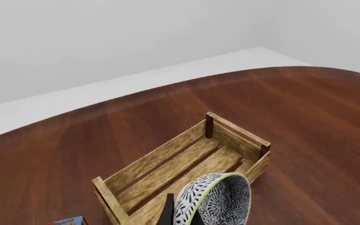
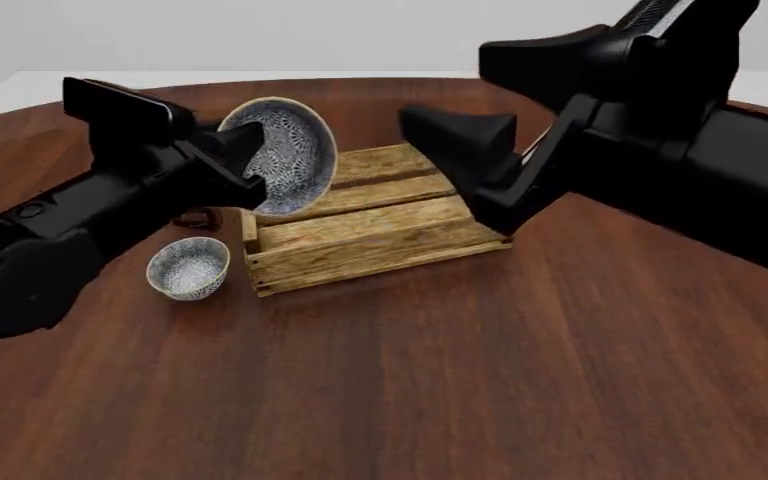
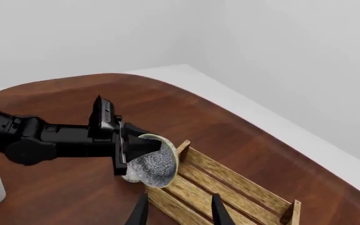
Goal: Stack the right bowl on the left bowl and place them in the tray.
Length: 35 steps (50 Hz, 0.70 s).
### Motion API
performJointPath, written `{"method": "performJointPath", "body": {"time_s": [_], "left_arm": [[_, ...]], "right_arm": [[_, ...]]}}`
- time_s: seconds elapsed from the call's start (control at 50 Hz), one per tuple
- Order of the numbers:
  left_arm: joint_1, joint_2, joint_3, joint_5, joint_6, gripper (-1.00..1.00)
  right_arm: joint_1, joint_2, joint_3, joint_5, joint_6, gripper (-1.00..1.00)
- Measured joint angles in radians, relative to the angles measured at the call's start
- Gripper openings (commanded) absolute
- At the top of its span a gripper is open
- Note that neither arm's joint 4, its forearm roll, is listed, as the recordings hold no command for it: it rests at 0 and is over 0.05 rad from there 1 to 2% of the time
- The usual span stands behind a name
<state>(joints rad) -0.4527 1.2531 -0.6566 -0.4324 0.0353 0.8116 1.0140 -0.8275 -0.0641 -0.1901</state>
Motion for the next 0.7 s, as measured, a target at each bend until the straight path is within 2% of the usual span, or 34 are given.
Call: {"method": "performJointPath", "body": {"time_s": [0.28, 0.46, 0.7], "left_arm": [[0.113, -0.103, 0.002, 0.133, 0.018, -1.0], [0.168, -0.155, -0.037, 0.272, -0.039, -1.0], [0.214, -0.207, -0.127, 0.48, -0.153, -1.0]], "right_arm": [[-0.004, -0.026, -0.005, 0.016, 0.009, 1.0], [-0.013, -0.024, -0.021, 0.025, 0.017, 1.0], [-0.05, -0.023, -0.066, 0.046, 0.031, 1.0]]}}
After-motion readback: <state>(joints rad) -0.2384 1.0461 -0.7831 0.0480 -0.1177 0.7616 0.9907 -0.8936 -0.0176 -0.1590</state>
